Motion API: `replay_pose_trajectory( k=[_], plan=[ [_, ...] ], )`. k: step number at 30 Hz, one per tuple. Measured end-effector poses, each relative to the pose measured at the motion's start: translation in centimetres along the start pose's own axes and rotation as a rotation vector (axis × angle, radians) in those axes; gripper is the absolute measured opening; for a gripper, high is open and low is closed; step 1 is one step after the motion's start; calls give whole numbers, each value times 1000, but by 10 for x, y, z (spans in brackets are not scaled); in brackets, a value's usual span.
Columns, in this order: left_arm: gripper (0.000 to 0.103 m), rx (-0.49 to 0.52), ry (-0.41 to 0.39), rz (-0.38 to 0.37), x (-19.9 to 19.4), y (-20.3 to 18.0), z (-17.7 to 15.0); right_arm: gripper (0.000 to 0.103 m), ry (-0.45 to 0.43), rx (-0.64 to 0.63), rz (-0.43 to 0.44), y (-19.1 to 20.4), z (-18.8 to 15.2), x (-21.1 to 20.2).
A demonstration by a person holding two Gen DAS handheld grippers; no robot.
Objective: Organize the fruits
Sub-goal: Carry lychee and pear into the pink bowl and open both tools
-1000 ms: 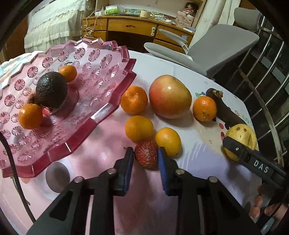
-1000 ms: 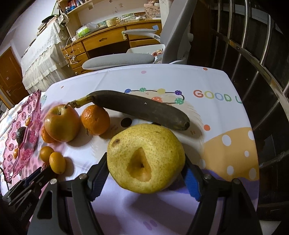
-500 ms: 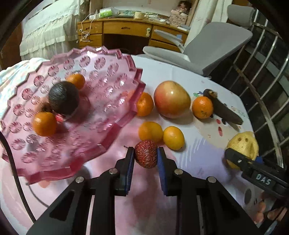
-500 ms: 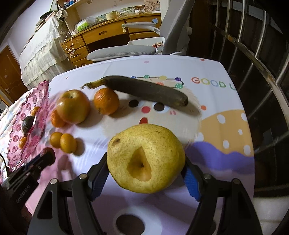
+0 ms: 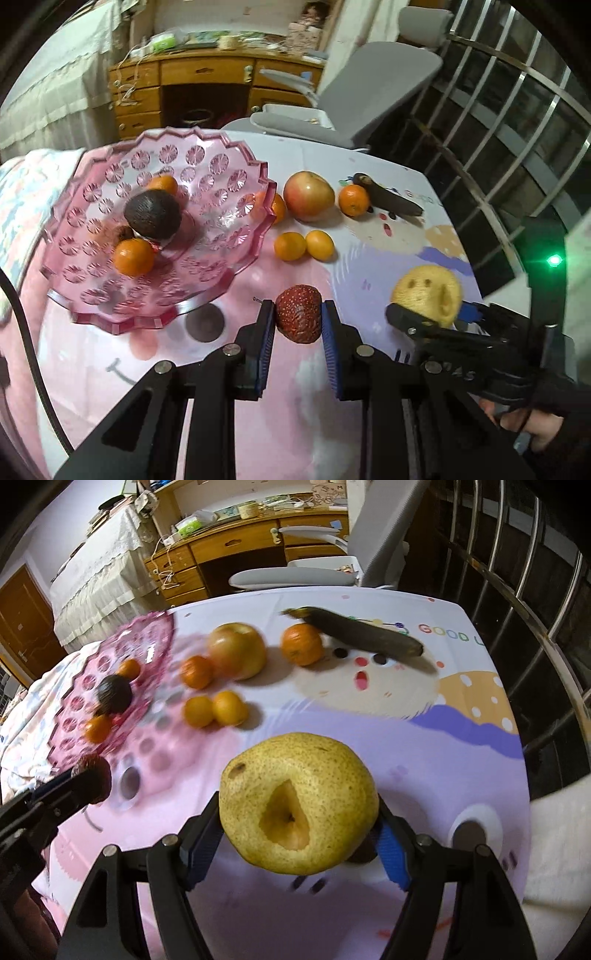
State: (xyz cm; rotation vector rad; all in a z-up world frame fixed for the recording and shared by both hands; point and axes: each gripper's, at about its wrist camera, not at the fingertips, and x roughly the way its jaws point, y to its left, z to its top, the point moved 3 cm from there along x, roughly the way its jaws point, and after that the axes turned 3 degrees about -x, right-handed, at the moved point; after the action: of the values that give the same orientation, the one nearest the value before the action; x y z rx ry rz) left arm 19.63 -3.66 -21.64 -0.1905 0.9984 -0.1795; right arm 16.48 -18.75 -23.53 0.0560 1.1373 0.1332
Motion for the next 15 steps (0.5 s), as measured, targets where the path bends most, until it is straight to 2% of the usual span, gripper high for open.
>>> replay_pose_trajectory(
  k=[3,9,15],
  plan=[
    [23,48,-10,-12,-23,14,2,75,3,2,4,23,-8,-9],
    [23,82,-17,-11,-56,50,16,75,6,27,28,69,-18,-23],
    [23,110,-12,-31,-77,88,39,75,-11,36,50,115,-13,-33]
  ],
)
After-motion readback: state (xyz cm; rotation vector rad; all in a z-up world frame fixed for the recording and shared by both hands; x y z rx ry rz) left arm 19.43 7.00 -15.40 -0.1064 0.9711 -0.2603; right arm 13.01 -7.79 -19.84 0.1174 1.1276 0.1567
